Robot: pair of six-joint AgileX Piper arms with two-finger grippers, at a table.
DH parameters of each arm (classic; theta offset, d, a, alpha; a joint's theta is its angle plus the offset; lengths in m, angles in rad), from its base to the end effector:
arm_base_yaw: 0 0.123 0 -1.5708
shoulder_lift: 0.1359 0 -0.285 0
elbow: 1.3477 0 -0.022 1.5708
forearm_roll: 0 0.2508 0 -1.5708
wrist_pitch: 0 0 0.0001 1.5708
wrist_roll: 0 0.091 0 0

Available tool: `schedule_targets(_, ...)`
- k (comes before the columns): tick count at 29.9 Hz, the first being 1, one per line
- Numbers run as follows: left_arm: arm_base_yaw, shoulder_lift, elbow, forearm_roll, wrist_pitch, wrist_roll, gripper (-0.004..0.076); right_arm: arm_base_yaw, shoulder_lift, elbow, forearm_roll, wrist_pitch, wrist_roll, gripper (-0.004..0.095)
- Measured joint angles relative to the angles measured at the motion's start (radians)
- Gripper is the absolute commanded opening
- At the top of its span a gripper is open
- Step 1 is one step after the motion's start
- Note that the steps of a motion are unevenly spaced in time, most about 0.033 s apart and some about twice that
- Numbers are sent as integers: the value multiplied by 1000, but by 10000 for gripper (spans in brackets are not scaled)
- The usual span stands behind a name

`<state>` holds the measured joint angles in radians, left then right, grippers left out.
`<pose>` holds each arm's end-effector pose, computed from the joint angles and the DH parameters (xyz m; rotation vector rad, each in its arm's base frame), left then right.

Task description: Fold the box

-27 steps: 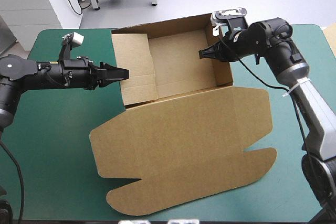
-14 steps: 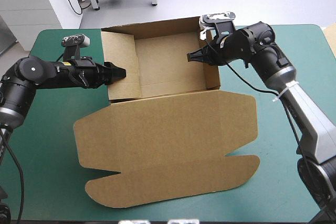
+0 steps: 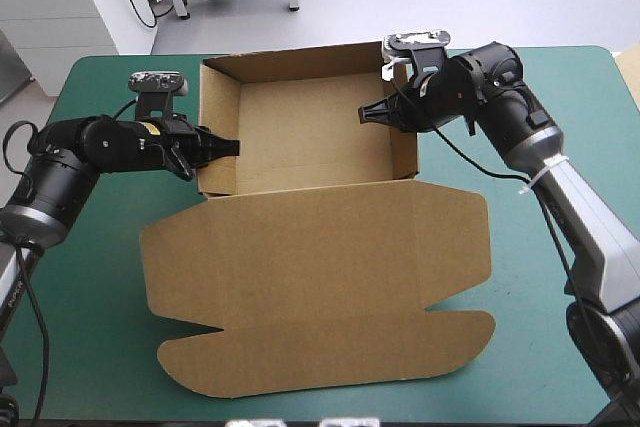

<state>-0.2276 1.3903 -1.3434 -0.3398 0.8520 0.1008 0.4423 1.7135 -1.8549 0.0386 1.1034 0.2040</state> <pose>0.2865 -0.0898 0.3776 0.2433 2.3583 -0.4711 0.3384 0.1637 0.4054 -0.2880 2.4569 0.3328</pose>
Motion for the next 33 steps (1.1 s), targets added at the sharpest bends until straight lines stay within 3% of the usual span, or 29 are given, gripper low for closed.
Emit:
schedule_targets(12,-57,15,-3,107,10,-169,-8,3,-2,9,-47,34,-42,-19)
schedule_targets(22,-77,200,-60,163,139,-194,-8,8,12,226,-39,-55,1,-21)
schedule_targets(33,-80,356,-65,198,164,-216,-8,8,178,221,-13,-58,16,-21)
